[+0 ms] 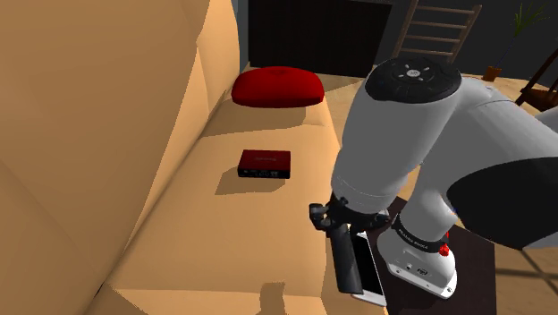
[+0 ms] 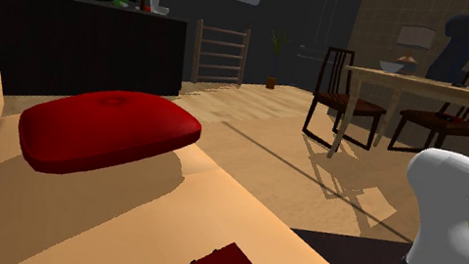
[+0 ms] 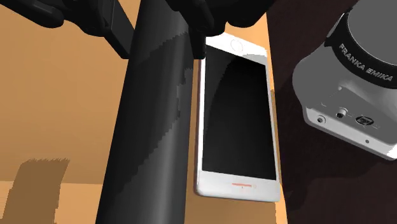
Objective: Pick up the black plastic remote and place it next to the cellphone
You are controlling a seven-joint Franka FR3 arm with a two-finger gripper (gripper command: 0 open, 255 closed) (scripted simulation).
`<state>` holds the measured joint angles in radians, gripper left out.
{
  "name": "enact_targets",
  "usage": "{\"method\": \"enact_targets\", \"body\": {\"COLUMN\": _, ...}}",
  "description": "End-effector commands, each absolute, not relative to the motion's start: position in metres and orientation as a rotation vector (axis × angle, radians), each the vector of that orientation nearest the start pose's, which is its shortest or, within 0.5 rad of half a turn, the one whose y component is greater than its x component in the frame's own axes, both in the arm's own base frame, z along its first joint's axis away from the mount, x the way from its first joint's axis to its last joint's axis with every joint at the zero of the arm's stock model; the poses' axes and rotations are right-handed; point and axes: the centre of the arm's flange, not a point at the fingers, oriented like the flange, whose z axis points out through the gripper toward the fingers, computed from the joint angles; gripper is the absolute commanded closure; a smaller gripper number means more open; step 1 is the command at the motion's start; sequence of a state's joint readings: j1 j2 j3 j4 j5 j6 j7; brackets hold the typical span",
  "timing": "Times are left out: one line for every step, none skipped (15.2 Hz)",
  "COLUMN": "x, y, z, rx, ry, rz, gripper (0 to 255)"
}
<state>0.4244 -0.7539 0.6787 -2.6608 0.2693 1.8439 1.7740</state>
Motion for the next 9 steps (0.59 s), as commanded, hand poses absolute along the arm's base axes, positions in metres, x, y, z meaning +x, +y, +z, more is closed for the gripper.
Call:
{"method": "enact_targets", "body": {"x": 0.124, "y": 0.321, "z": 0.406, "rx": -2.954, "ry": 1.528, "rz": -0.256, "gripper": 255}}
{"method": "enact_targets", "body": {"x": 0.115, "y": 0.33, "z": 0.406, "rx": -2.954, "ry": 1.528, "rz": -0.256, "gripper": 255}}
{"method": "enact_targets", "body": {"x": 0.106, "y": 0.34, "z": 0.406, "rx": -2.954, "ry": 1.528, "rz": -0.256, "gripper": 255}}
{"method": "enact_targets", "body": {"x": 0.097, "y": 0.349, "z": 0.406, "rx": -2.954, "ry": 1.528, "rz": -0.256, "gripper": 255}}
{"method": "enact_targets", "body": {"x": 0.088, "y": 0.358, "z": 0.406, "rx": -2.954, "ry": 1.528, "rz": -0.256, "gripper": 255}}
{"method": "enact_targets", "body": {"x": 0.078, "y": 0.368, "z": 0.406, "rx": -2.954, "ry": 1.528, "rz": -0.256, "gripper": 255}}
{"method": "enact_targets", "body": {"x": 0.069, "y": 0.377, "z": 0.406, "rx": -2.954, "ry": 1.528, "rz": -0.256, "gripper": 255}}
{"method": "enact_targets", "body": {"x": 0.06, "y": 0.387, "z": 0.406, "rx": -2.954, "ry": 1.528, "rz": -0.256, "gripper": 255}}
{"method": "enact_targets", "body": {"x": 0.042, "y": 0.405, "z": 0.406, "rx": -2.954, "ry": 1.528, "rz": -0.256, "gripper": 255}}
